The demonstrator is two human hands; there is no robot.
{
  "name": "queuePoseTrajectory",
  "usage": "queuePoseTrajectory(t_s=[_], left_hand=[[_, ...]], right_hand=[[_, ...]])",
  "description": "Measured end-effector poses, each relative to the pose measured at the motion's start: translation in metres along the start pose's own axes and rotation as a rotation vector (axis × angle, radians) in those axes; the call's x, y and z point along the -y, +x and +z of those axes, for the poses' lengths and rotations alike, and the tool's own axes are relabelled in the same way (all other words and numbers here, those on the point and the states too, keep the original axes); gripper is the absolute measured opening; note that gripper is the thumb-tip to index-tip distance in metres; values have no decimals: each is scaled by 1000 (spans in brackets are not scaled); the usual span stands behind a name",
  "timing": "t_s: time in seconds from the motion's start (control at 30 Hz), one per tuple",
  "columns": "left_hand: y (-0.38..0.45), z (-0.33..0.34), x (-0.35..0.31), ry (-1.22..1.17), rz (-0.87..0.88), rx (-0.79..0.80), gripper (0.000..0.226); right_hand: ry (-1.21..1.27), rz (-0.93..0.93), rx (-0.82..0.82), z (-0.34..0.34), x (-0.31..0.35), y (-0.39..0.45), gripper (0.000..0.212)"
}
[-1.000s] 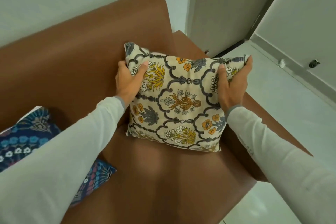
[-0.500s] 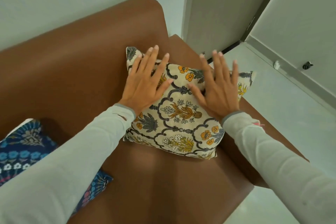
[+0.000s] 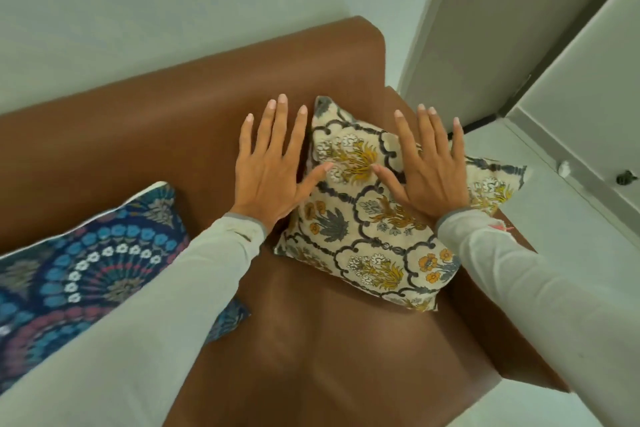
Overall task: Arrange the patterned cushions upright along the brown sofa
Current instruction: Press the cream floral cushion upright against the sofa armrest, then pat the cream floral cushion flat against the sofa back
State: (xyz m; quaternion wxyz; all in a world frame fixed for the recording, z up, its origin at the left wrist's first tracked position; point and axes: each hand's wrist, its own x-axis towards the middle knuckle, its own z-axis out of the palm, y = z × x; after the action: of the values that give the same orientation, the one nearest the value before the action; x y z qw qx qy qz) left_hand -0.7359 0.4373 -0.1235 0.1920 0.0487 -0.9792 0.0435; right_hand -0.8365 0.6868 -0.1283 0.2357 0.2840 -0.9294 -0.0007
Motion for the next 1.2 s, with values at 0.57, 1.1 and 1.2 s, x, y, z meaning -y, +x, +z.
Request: queuePoseTrajectory(t_s=[0.57, 1.1, 1.2], left_hand=[[-348, -209, 362, 342, -405, 24, 90], [-725, -196, 455, -123, -1267, 277, 148], [-724, -179, 467, -213, -1235, 209, 164]], right_hand=[[312, -485, -109, -155, 489, 29, 84], [990, -308, 1048, -132, 830, -84, 159], [1079, -203, 1113, -118, 844, -87, 151]])
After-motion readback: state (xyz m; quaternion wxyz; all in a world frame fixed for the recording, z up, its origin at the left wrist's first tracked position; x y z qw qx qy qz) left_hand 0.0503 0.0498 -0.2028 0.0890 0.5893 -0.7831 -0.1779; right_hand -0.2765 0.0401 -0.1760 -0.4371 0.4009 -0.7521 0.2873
